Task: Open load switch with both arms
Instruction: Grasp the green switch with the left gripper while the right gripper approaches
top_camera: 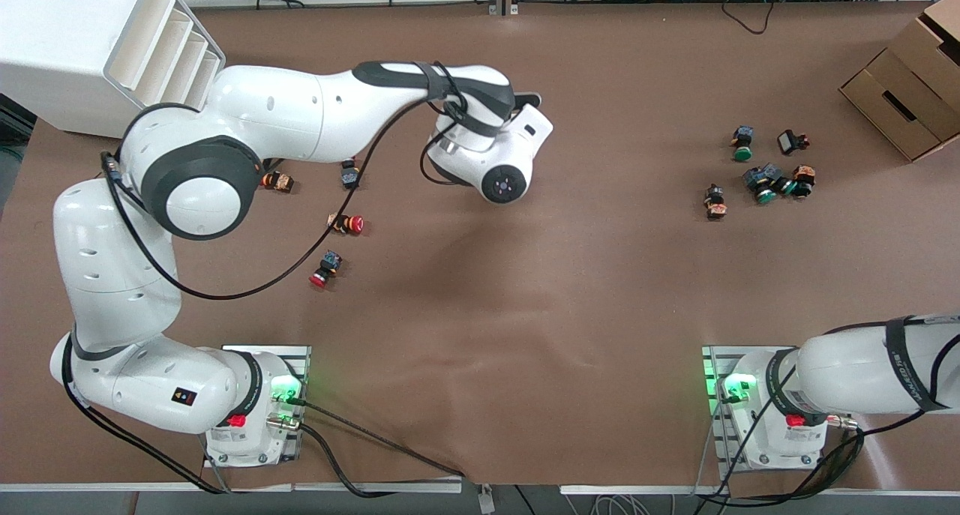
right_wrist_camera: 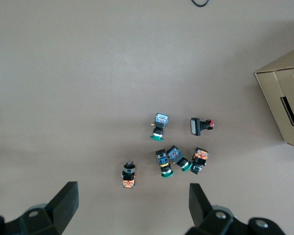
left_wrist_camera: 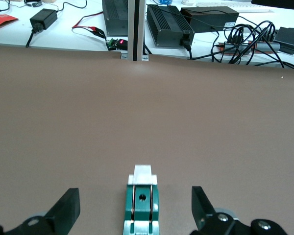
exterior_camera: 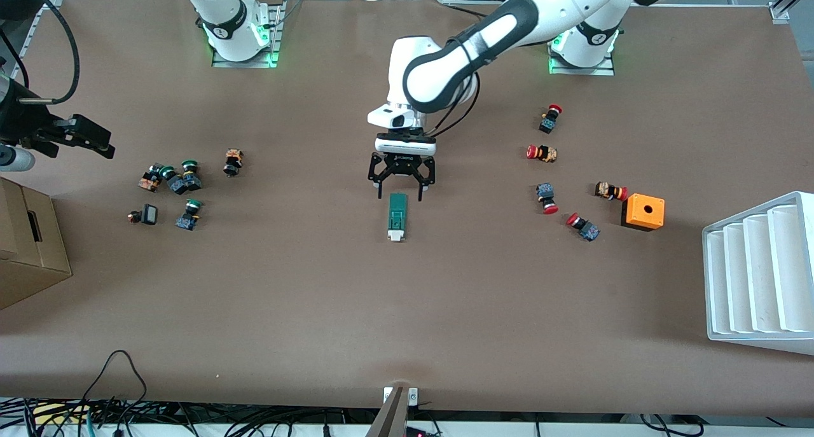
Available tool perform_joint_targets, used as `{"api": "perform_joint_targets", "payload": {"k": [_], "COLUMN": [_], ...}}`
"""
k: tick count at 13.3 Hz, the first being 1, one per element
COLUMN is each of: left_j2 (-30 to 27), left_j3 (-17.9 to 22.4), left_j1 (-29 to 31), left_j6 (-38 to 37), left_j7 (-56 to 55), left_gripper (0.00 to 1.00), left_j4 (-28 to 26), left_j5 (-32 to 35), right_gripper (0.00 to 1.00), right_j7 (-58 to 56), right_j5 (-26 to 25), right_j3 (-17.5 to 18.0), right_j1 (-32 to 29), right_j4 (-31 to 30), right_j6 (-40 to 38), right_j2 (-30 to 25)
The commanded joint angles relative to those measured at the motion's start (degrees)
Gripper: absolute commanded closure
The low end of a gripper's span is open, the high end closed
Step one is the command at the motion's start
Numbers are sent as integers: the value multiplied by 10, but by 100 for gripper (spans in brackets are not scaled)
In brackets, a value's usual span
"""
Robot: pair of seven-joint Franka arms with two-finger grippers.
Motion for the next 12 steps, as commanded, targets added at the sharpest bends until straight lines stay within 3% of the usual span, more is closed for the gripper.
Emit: {"api": "perform_joint_targets", "payload": {"k": [1,4,8,10,12], "left_j2": [46,89,120,143,175], "left_j3": [-6,-6,-6,-6,-4], "left_j1": [-14,-36,-55,-69,-91], "left_j6": [-63,-113,-142,-155,-178], "left_j7": [-51,-92,-107,-116,-117], "left_gripper": [0,0,0,0,0], "left_j4": [2,8,15,43,74], "left_j5": [79,137,167,177,185], "right_gripper": [0,0,1,1,1], "right_j7": [-7,-14,-27,-11,61], "right_j5": [-38,-44,-31,-4,56], "right_j3": [6,7,9,9,9], "right_j1": [5,8,24,43,44], "right_j4": [13,5,17,43,101], "right_j6": [-9,-11,5,29,31], "right_j2": [33,40,105,143,198]}}
